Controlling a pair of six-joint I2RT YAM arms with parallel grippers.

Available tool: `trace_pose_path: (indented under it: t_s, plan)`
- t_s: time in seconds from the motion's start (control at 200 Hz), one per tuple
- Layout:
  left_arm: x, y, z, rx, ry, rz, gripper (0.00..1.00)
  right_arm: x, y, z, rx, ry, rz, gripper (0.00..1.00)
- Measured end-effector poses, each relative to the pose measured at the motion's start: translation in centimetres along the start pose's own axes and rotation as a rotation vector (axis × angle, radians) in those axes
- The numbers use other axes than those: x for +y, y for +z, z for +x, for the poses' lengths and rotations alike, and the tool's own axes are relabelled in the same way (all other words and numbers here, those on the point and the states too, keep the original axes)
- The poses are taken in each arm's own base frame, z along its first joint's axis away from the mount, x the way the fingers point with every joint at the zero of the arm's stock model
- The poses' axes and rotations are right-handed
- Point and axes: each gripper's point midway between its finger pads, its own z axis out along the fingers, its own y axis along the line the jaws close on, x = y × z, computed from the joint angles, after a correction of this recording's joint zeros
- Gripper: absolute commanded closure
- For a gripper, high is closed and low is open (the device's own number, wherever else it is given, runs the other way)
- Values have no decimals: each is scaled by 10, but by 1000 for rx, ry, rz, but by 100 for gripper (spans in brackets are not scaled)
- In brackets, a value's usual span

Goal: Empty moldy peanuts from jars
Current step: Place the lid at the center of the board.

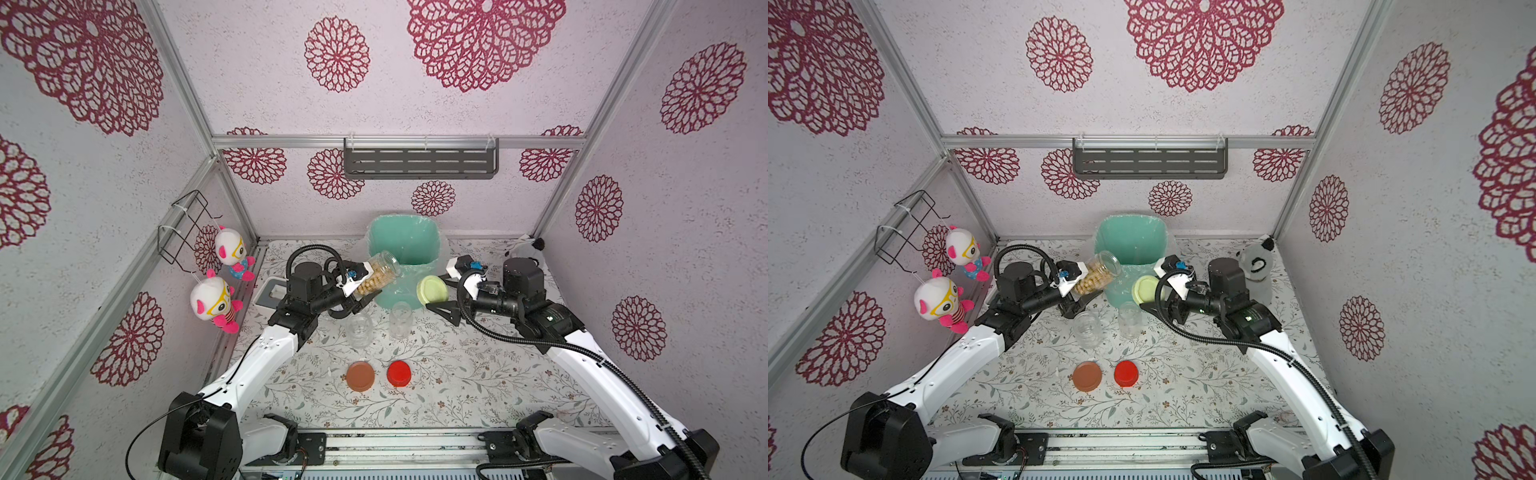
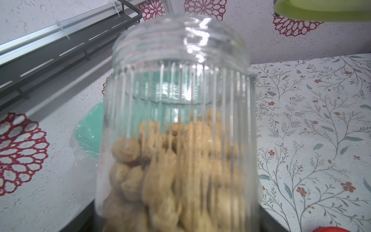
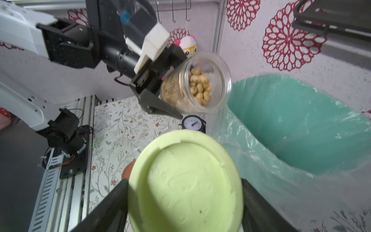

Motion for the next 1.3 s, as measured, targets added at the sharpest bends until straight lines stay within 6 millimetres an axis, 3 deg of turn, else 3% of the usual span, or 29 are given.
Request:
trace_pose_path:
  t_s: [0.3,0.46,0.74,0.921,1.301]
  plan:
    - [5,0,0,3,-8,-26,100,29,-18,100,293,-44,-33,100]
    - [6,0,1,7,-12,-31,100,39,-24,133,402,-73,-67,100]
    - [8,0,2,10,-13,-38,100,56,-12,199,603,-94,-174,100]
    - [9,-1,2,13,-15,-43,100,60,-3,222,639,-113,-200,97]
    - [11,-1,3,18,-15,-54,100,48,25,254,655,-140,-205,90]
